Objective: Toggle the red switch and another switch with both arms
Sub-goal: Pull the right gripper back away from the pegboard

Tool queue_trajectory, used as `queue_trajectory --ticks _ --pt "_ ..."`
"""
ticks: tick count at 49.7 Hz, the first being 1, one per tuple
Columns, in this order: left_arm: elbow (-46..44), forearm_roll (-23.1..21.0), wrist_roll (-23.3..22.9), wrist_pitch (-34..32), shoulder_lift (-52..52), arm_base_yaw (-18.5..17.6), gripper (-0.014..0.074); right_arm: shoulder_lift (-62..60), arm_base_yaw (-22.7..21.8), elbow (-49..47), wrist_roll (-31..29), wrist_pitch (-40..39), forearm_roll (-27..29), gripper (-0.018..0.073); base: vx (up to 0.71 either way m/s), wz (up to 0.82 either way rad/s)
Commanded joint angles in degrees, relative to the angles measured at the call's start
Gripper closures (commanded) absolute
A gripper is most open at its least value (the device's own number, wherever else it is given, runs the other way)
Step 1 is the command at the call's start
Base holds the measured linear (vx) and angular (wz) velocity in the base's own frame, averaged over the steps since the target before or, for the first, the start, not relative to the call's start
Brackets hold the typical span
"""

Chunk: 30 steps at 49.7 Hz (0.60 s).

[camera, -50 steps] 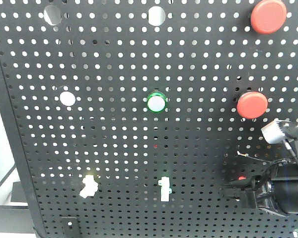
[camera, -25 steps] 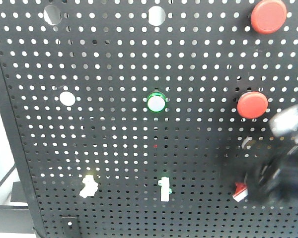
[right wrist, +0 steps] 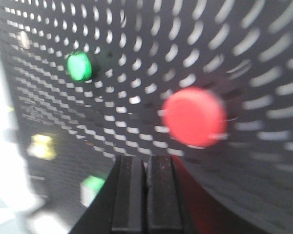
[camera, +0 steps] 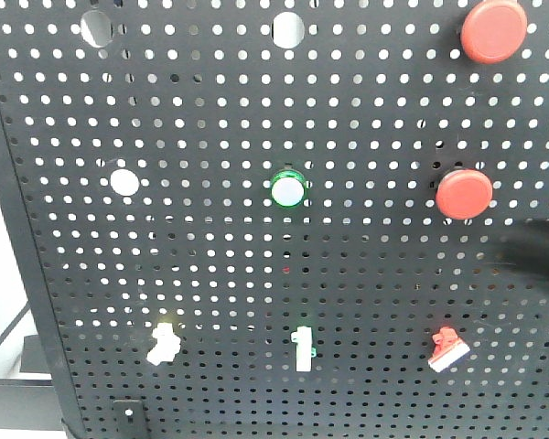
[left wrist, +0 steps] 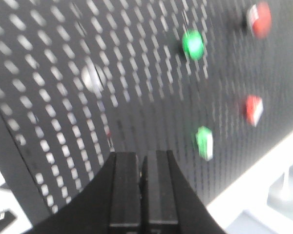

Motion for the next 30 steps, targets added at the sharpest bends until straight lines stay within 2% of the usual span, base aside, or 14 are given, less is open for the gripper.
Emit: queue_trajectory --ticks 1,8,13,21,30 --pt "-1.1 -0.4 -2.2 -1.5 0.0 -0.3 0.0603 -4.5 -0.4 -1.4 10.0 -3.4 -10.1 0.0566 0.0 0.0" --pt "4.8 -0.6 -3.4 -3.4 -3.4 -0.3 0.0603 -12.6 -0.4 4.5 24.1 -6.6 -25.7 0.0566 0.0 0.0" --pt "11.0 -0.9 -5.8 -6.7 -8.1 -0.3 0.0603 -18.7 -0.4 10.1 30.6 -8.9 -31.8 0.0566 0.0 0.0" --pt "17.9 -0.8 -9.8 -11.8 -14.2 -0.3 0.0603 -25.5 -0.4 15.6 33.5 -10.1 -32.7 0.0566 0.0 0.0" --pt "20.7 -0.4 -10.2 -9.6 -15.3 -0.3 0.0603 -28.0 -0.4 18.2 34.6 -5.3 -31.8 0.0566 0.0 0.0"
